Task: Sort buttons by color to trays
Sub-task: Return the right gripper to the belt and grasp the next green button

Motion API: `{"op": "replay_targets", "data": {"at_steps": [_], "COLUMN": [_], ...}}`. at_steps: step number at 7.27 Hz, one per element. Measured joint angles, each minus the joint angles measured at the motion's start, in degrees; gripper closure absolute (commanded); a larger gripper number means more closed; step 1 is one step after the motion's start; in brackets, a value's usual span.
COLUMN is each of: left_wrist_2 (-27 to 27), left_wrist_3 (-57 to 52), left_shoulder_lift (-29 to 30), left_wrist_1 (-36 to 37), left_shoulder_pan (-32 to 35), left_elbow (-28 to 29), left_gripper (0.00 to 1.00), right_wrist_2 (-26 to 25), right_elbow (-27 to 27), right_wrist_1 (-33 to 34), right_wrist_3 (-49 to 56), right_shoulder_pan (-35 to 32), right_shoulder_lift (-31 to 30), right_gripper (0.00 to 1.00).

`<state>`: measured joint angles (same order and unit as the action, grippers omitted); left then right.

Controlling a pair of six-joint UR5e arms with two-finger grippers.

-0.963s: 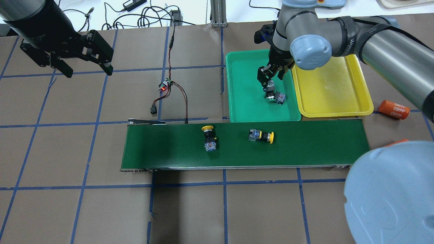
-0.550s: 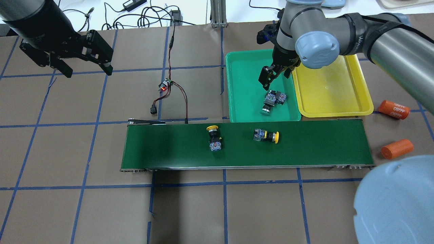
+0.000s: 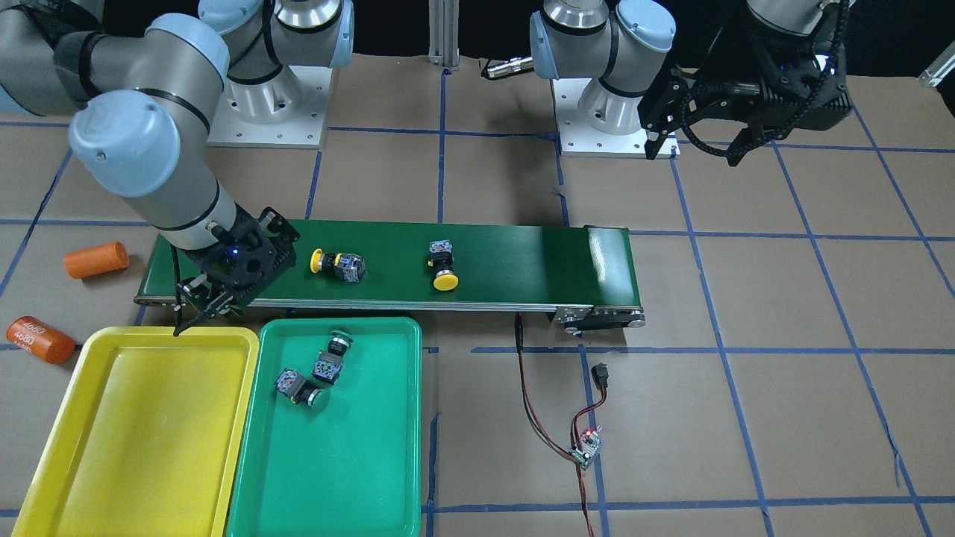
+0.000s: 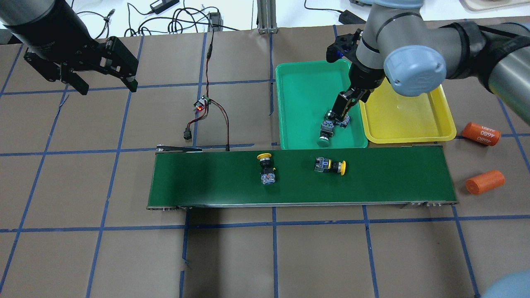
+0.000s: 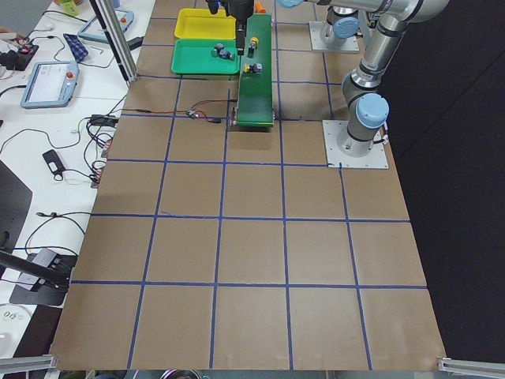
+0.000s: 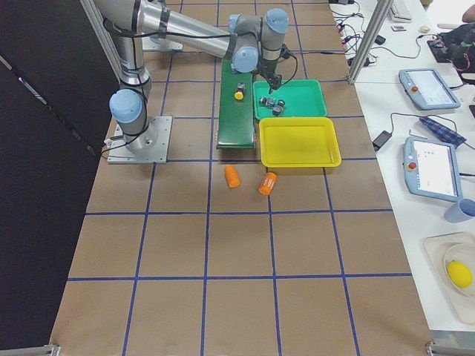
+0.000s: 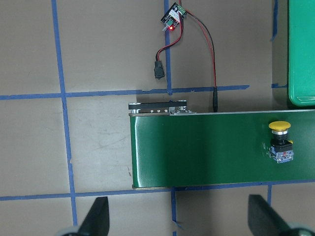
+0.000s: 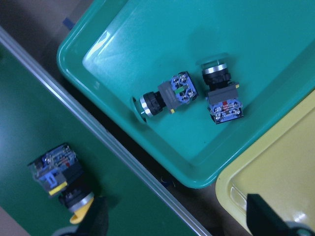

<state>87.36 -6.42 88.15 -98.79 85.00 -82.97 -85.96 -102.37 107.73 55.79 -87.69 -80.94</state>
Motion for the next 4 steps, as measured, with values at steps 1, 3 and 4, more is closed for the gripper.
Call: {"op": "replay_targets", "data": {"at_steps": [1,3,4], "left_wrist_2": [0.02,0.02,0.01], "left_wrist_3": [0.00,0.00,0.00], "left_shoulder_lift": [0.00,0.00,0.00], "left_wrist_1": [0.00,0.00,0.00], "left_shoulder_pan": [0.04,0.07,0.07], "left_elbow": [-0.02,-0.08,-0.08], "left_gripper": [0.00,0.00,0.00], "right_wrist_2": [-0.03,-0.14,-0.19], "right_elbow": [-3.68,-12.85,-18.84], "right_wrist_1": [0.34,7.43,15.04], "right_wrist_3": [8.42,20.28,24.40], "right_shoulder_pan": [1.90,3.17,3.22], "right_shoulder_lift": [-2.91,-7.80,-9.78], "right_gripper": [0.00,0.00,0.00]}}
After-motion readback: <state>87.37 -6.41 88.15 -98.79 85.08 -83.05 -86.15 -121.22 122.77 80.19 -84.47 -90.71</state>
